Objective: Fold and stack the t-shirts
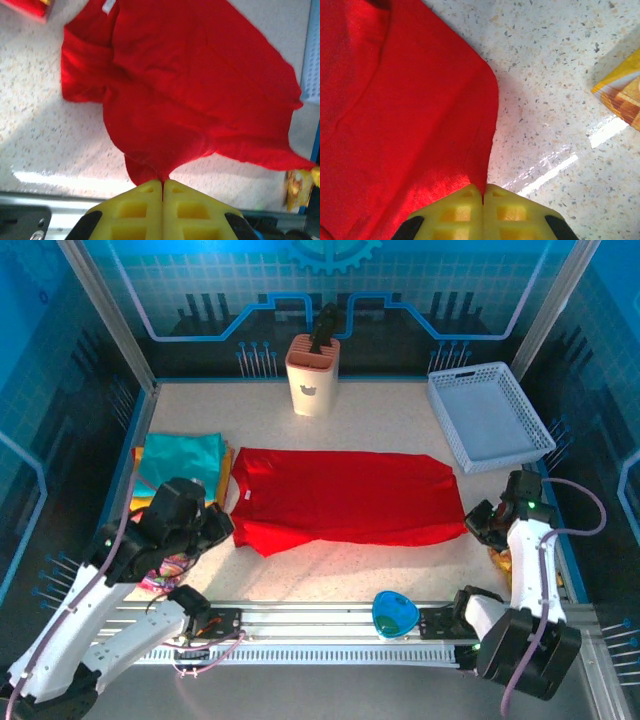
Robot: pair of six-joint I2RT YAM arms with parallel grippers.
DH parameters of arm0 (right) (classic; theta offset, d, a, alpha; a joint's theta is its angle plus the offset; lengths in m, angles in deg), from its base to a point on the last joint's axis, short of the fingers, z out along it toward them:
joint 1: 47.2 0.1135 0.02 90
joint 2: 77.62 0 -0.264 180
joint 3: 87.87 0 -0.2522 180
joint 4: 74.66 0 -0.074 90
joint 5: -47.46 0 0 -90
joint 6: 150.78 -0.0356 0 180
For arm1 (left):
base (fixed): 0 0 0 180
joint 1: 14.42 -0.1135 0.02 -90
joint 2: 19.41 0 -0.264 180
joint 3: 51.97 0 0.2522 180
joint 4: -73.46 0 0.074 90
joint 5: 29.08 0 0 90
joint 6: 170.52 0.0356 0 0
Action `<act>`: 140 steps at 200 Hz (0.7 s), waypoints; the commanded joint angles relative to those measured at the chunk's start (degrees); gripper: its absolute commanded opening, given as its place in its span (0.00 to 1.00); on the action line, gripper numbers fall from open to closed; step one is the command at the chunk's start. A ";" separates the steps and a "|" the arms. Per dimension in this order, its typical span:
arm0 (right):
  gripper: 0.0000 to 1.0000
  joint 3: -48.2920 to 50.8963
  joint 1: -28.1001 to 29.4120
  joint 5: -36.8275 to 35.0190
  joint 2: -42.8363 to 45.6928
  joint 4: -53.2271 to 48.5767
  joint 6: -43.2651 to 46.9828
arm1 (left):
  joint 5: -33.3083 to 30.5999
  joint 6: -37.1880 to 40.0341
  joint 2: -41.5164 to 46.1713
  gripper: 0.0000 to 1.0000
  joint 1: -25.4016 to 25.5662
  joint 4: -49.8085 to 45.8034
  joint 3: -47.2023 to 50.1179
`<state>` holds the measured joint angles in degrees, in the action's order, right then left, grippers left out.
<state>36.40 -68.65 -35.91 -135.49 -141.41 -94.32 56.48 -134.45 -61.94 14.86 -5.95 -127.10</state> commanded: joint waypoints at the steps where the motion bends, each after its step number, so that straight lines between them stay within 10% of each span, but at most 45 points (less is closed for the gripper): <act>1: 0.00 0.49 -0.91 1.42 -4.56 4.40 0.74 | 2.14 5.63 -4.69 0.00 -4.49 6.86 -0.97; 140: 0.00 -9.35 -0.72 11.20 -27.27 15.16 -0.49 | 11.00 17.39 -19.82 0.00 -21.85 18.77 0.82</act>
<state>29.49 -68.65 -26.97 -159.69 -127.99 -93.77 65.98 -119.52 -80.86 -5.95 9.77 -127.19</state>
